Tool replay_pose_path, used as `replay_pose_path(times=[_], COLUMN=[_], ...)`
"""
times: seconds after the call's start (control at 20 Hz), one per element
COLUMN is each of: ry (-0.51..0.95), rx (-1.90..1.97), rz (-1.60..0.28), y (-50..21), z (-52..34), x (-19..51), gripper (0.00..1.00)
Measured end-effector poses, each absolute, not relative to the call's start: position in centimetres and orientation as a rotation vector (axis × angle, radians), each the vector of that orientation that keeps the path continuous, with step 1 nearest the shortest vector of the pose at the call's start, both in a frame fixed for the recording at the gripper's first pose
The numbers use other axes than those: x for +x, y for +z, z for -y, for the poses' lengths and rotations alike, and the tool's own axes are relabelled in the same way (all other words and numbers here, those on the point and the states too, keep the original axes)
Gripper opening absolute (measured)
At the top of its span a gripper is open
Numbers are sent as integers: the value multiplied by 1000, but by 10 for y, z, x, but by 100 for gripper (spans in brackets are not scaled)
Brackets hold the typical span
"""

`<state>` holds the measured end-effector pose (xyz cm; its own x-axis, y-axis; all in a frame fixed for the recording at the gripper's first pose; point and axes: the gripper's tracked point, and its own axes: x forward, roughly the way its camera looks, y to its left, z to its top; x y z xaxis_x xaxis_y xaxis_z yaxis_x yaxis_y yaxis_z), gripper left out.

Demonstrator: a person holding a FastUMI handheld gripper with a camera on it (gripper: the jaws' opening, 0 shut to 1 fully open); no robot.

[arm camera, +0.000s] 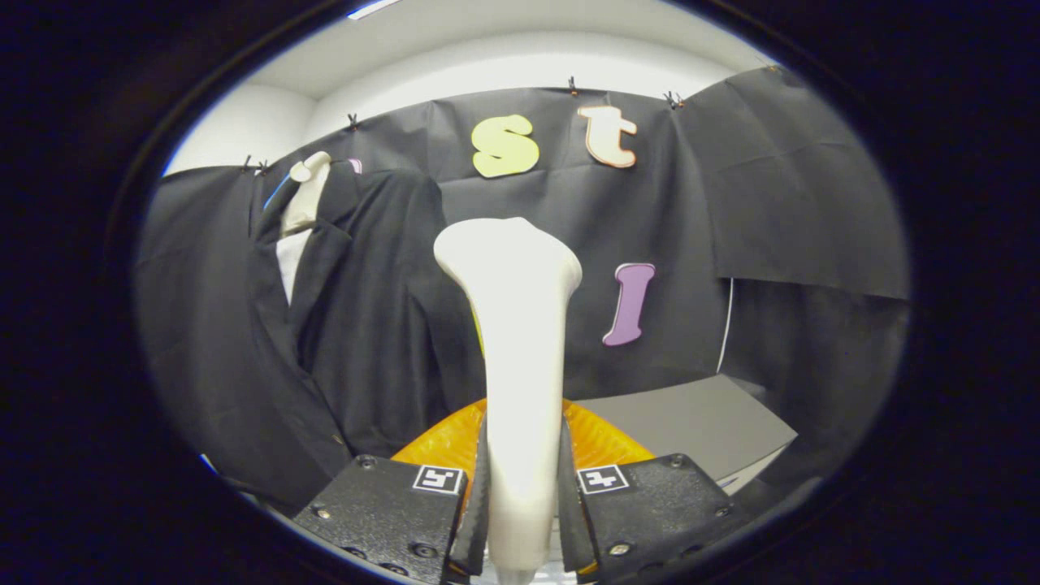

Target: Iron the clothes twice with a garment steamer, once on the left side and once on the right side.

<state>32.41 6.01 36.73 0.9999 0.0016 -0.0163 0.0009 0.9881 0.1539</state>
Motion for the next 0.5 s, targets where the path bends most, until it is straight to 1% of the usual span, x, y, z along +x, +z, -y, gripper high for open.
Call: replay_pose_path(times=[0.35, 0.5], ry=[-31, -14], rx=[115, 94], rz=[75, 98], y=[438, 461], z=[-143, -186], x=[332, 336], gripper=[38, 38])
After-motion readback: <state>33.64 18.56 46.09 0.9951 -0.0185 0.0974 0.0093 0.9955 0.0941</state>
